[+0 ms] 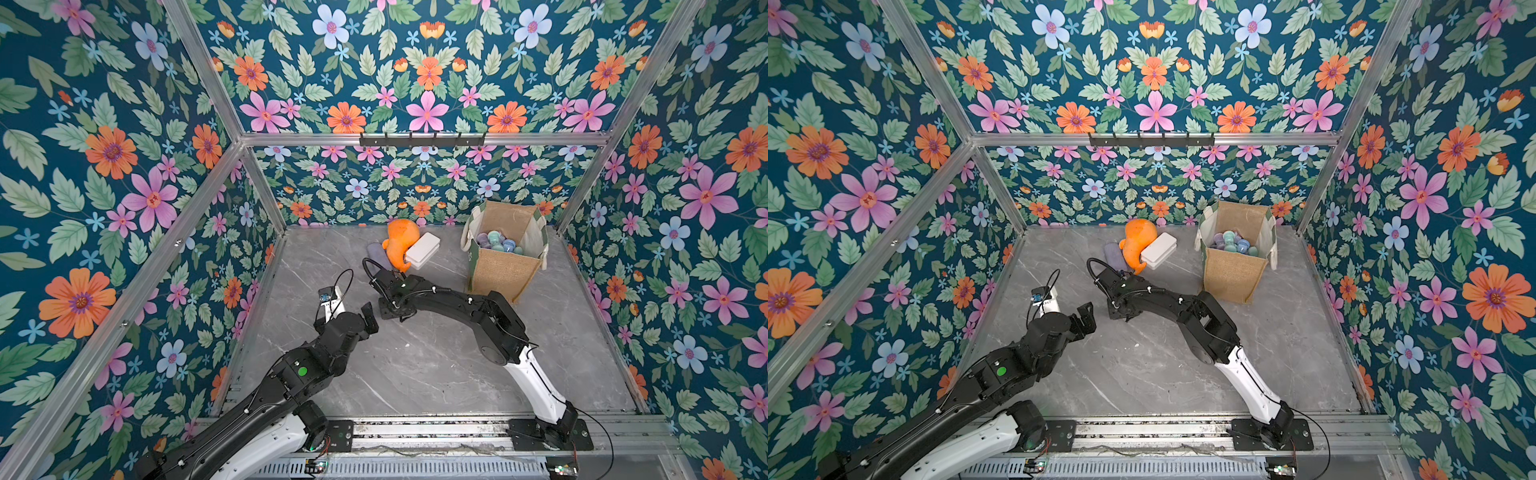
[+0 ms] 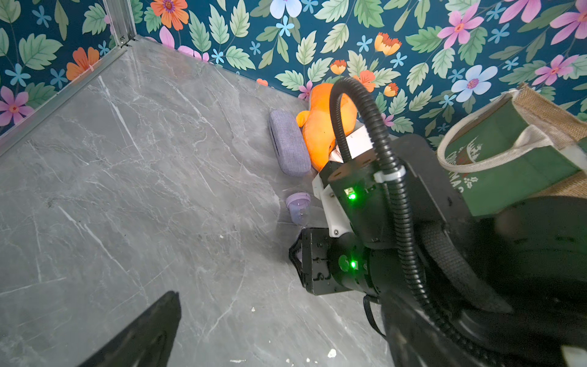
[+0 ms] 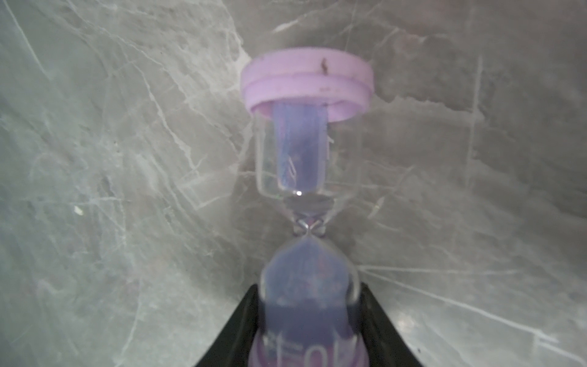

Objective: Put the hourglass into the canvas bag
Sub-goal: Pick up the hourglass from the center of the board.

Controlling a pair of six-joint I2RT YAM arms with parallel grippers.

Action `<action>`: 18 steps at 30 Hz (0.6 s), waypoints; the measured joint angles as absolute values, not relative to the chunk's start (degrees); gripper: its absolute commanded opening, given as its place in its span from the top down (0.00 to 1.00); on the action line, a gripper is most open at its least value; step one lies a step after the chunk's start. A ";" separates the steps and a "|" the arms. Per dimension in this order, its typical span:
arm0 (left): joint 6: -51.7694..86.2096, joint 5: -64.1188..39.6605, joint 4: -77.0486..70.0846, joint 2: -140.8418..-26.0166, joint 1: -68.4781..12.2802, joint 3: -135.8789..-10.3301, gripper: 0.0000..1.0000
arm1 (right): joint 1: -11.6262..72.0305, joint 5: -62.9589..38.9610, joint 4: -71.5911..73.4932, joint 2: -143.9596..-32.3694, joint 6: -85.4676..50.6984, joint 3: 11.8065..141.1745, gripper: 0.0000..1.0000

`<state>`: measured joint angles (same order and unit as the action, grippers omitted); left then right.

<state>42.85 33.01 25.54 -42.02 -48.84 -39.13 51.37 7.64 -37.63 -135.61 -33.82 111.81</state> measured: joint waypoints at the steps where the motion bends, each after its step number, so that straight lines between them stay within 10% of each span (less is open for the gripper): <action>1: 42.85 33.01 25.54 -42.02 -48.84 -39.13 0.00 | 51.37 7.66 -37.65 -135.41 -33.85 111.59 0.62; 18: 41.43 32.82 25.10 -42.89 -48.84 -41.01 0.00 | 48.21 5.91 -34.48 -122.37 -33.85 101.95 0.65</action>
<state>41.43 32.82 25.10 -42.89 -48.84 -41.01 48.21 5.91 -34.48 -122.37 -33.85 101.95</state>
